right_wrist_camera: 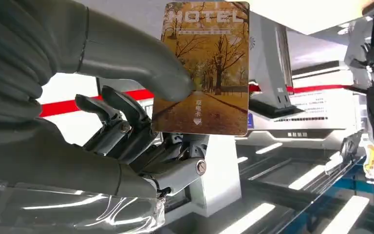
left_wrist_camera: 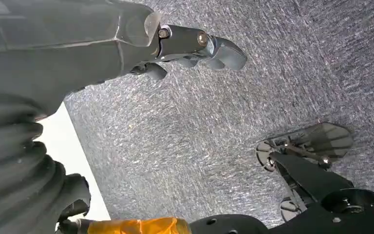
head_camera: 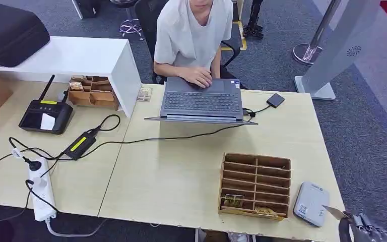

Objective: Pass the card to the sensor for recognition and then transmit it.

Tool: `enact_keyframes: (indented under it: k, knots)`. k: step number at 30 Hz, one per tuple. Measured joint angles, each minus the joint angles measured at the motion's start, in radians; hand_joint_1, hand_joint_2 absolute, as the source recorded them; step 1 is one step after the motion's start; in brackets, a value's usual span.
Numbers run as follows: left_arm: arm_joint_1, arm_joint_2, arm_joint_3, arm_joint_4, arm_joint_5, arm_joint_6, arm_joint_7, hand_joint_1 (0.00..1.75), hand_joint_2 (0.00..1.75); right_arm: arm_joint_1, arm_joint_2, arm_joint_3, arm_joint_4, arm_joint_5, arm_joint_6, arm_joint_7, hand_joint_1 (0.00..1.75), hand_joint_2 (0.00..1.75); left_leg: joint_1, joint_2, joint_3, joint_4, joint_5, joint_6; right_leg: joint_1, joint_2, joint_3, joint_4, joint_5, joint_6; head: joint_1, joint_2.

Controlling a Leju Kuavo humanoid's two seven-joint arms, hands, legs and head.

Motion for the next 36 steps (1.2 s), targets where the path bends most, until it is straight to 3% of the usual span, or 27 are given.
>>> enact_keyframes:
  k: [16, 36]
  knots:
    - [-0.001, 0.000, 0.000, 0.000, -0.026, -0.014, 0.000, 0.00, 1.75, -0.122, 0.050, -0.043, 0.102, 0.064, 0.000, -0.034, 1.75, 1.75, 0.000, 0.000, 0.000, 0.000, 0.000, 0.000, 0.000, 0.000, 0.000, 0.000, 0.000, 0.000, 0.000, 0.000]
    - [-0.002, -0.002, 0.001, 0.000, -0.038, -0.015, 0.001, 0.00, 1.75, -0.146, 0.082, -0.055, 0.221, 0.136, 0.000, -0.034, 1.75, 1.75, 0.000, 0.000, 0.000, 0.000, 0.000, 0.000, 0.000, 0.000, 0.000, 0.000, 0.000, 0.000, 0.000, 0.000]
